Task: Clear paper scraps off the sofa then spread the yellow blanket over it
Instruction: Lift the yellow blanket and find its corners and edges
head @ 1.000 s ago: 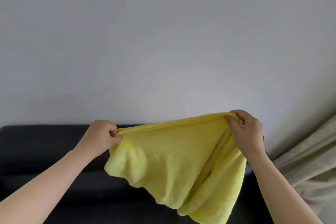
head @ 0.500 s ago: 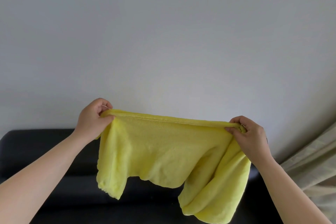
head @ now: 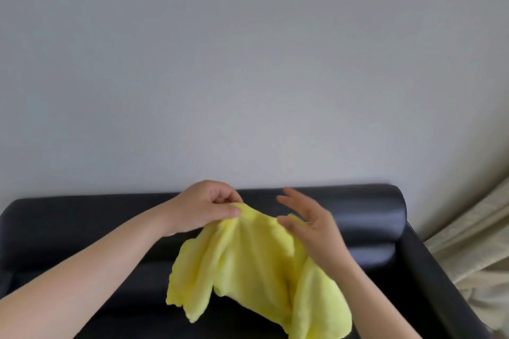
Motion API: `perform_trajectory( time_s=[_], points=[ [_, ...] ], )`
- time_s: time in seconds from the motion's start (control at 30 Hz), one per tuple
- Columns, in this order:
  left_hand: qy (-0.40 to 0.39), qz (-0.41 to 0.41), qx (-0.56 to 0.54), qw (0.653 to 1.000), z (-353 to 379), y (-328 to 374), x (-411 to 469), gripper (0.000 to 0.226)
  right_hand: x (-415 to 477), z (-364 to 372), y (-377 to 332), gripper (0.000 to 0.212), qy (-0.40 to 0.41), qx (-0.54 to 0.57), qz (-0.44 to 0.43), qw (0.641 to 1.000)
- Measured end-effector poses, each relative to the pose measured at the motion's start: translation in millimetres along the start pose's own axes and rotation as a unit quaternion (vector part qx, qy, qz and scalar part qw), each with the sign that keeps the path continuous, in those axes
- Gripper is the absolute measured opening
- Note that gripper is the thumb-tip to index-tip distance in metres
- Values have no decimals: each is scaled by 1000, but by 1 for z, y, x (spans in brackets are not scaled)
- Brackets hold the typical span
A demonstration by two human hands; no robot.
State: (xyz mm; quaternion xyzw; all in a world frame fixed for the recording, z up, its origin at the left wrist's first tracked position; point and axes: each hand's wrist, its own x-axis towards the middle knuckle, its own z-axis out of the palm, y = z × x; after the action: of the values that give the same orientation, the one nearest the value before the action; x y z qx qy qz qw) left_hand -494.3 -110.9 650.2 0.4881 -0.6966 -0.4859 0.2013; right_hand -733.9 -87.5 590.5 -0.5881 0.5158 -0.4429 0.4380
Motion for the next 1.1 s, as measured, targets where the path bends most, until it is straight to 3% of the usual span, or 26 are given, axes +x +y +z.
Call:
perform_trajectory(
  time_s=[0.13, 0.2, 0.43, 0.57, 0.67, 0.73, 0.83, 0.93, 1.1],
  points=[
    [-10, 21, 44, 999, 16, 9, 2, 8, -6, 26, 0, 28, -171, 94, 28, 980],
    [-3, 22, 17, 1000, 14, 9, -2, 7, -6, 29, 2, 15, -162, 84, 37, 983],
    [-73, -47, -56, 995, 0, -27, -40, 11, -9, 29, -4, 19, -79, 72, 6, 994],
    [-6, -52, 87, 995, 4, -47, -48, 35, -6, 26, -8, 14, -82, 49, 14, 995],
    [86, -49, 124, 987, 12, -61, -46, 45, -5, 27, -13, 12, -105, 37, 7, 994],
    [130, -26, 93, 987, 20, -66, -43, 34, -3, 30, -17, 13, -124, 29, 2, 992],
    [102, 13, -30, 994, 35, -64, -37, 15, -1, 35, -23, 14, -130, 12, -3, 991],
    [76, 48, -140, 986, 48, -61, -34, 27, 2, 38, -26, 13, -107, -12, -12, 994],
    [110, 84, -190, 972, 61, -61, -31, 34, 5, 39, -30, 14, -64, -31, -12, 997]
  ],
)
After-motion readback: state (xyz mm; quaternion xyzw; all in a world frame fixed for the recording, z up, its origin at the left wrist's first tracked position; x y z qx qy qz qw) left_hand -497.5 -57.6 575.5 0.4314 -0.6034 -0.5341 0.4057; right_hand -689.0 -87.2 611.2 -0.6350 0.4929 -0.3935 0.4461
